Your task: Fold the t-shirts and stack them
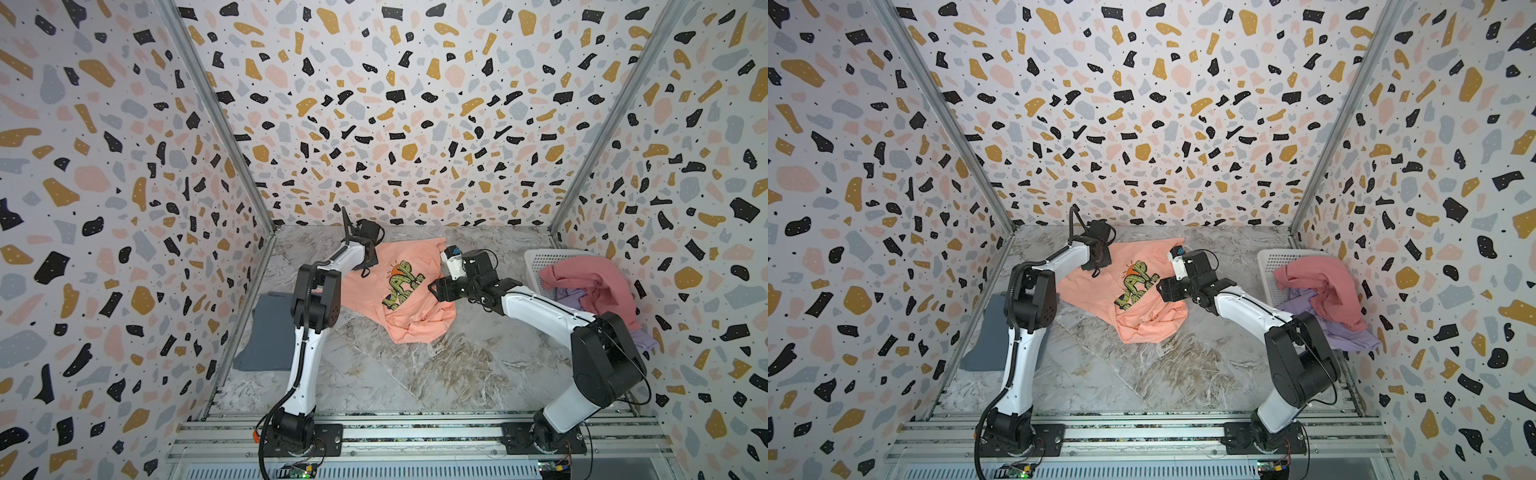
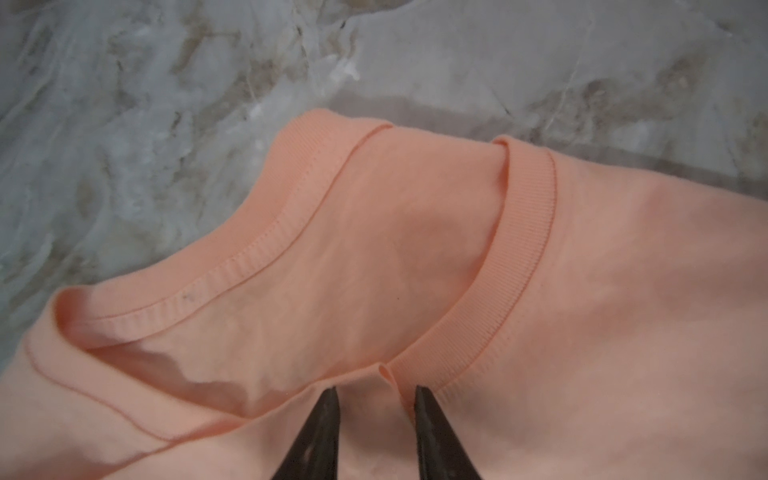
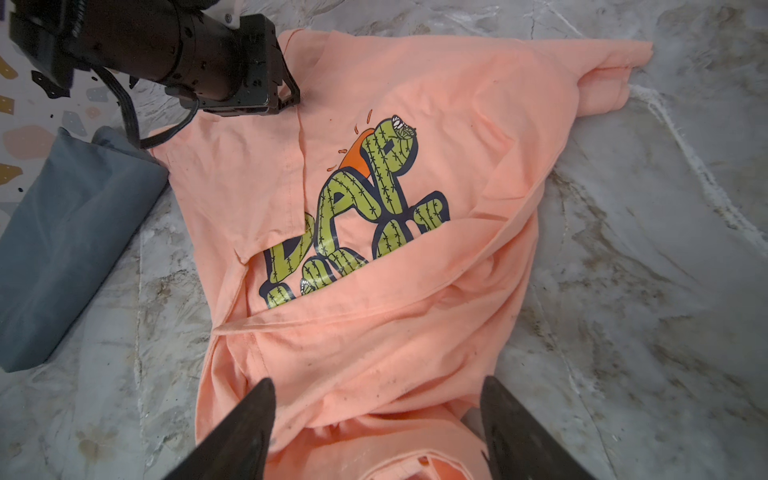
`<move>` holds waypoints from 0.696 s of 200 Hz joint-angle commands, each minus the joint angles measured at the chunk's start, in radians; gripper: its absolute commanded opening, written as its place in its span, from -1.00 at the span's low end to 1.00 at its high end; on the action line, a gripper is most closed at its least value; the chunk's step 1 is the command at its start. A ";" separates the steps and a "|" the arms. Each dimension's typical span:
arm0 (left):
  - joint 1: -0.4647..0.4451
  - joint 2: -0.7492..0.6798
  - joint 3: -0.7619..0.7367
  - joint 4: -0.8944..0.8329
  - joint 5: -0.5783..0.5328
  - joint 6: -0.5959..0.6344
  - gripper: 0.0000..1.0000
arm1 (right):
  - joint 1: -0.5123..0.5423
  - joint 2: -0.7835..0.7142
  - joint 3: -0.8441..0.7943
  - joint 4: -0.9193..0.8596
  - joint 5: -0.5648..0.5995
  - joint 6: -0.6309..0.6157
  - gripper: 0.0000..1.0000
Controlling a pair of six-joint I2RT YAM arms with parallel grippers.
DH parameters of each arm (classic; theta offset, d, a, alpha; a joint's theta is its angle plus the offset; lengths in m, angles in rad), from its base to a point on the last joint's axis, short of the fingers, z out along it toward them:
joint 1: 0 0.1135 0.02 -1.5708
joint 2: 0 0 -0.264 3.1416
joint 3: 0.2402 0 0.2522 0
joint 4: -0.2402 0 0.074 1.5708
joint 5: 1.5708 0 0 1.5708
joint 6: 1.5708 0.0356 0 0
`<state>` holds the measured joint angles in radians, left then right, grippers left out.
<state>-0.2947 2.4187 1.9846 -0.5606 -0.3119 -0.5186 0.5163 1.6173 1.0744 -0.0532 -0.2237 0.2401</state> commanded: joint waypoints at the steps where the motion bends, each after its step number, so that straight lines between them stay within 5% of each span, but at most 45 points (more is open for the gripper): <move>1: 0.002 0.036 0.033 -0.023 -0.021 -0.008 -0.48 | -0.002 -0.007 0.039 -0.022 0.012 -0.010 0.55; 48: 0.002 0.020 0.029 -0.019 -0.018 -0.003 -1.00 | -0.002 -0.008 0.039 -0.025 0.017 -0.010 0.55; 97: 0.003 -0.140 -0.019 -0.018 -0.015 0.013 -1.00 | -0.002 -0.005 0.038 -0.012 -0.006 -0.009 0.55; 139: 0.012 -0.378 -0.241 0.066 0.066 -0.003 -1.00 | -0.003 0.028 0.050 -0.002 -0.063 -0.023 0.55</move>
<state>-0.2935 2.2116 1.8496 -0.5549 -0.2958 -0.5125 0.5163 1.6287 1.0836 -0.0570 -0.2420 0.2386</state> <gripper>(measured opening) 0.047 0.775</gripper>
